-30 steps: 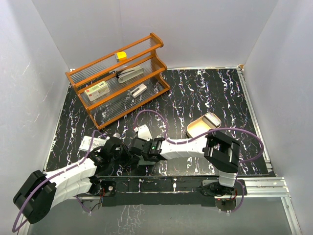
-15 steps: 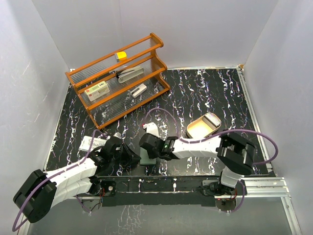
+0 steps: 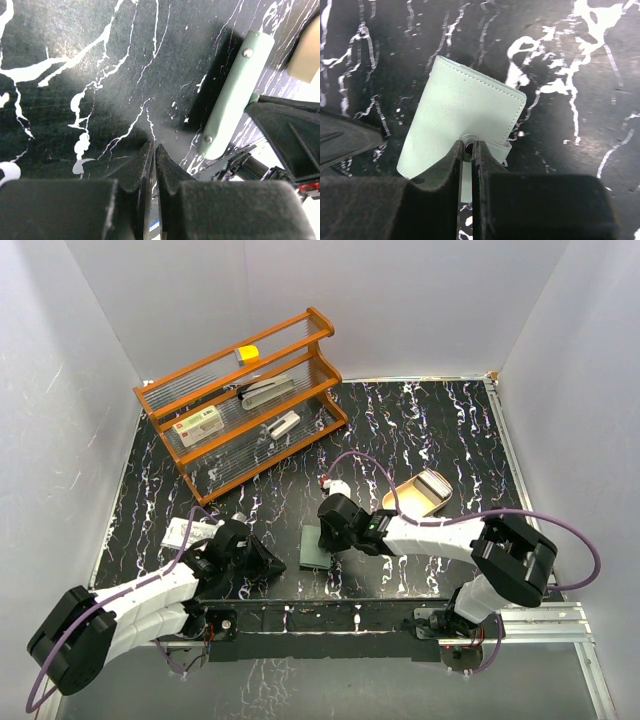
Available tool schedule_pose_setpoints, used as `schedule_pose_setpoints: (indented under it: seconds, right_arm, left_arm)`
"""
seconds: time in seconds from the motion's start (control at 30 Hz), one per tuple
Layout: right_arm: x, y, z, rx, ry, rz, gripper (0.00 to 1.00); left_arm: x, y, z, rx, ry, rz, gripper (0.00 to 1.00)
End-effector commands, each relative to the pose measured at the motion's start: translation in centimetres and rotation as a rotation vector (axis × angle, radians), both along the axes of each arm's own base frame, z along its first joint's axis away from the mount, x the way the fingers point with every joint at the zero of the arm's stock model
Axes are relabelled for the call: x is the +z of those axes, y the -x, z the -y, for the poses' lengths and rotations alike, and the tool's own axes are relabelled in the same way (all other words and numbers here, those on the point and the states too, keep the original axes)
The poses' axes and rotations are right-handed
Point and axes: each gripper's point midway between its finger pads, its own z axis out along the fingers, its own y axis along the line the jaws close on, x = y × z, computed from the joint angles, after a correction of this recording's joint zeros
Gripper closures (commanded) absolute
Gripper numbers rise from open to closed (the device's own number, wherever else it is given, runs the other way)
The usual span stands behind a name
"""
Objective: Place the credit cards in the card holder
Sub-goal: Open the card holder at the center of the board.
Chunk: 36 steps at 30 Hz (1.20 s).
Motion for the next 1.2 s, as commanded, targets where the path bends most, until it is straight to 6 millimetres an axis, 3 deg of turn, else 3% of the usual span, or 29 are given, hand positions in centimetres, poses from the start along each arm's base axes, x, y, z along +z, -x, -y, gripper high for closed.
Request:
schedule_pose_setpoints:
  seconds: [0.0,0.3,0.47,0.67,0.73,0.8,0.9,1.17]
  right_arm:
    - [3.5,0.3,-3.5,0.091,-0.2,0.017,1.0]
    - [4.2,0.9,-3.4,0.113,-0.239,0.027,1.0]
    - [5.0,1.0,-3.7,0.122,-0.275,0.035,1.0]
    - [6.6,1.3,-4.5,0.133,-0.346,0.037,1.0]
    - [7.1,1.5,-4.8,0.138,-0.374,0.033,1.0]
    - [7.4,1.7,-5.0,0.138,-0.395,0.025,1.0]
    - [7.7,1.4,-4.7,0.116,-0.405,0.039,1.0]
    - [7.3,-0.6,-1.6,-0.014,-0.451,-0.004,1.0]
  left_arm:
    - [1.4,-0.1,0.6,-0.017,0.035,0.021,0.88]
    - [7.3,-1.9,2.4,0.017,0.243,0.18,0.53]
    - [7.5,-2.0,3.0,0.0,0.293,0.208,0.44]
    - [6.3,-1.9,3.7,-0.032,0.279,0.173,0.43]
    - [6.2,-1.9,3.9,-0.042,0.288,0.17,0.52]
    - [6.0,-1.9,4.1,-0.047,0.292,0.164,0.77]
    - [5.4,-1.8,4.0,-0.051,0.27,0.148,1.0]
    - [4.4,-1.0,2.8,-0.032,0.244,0.145,1.0]
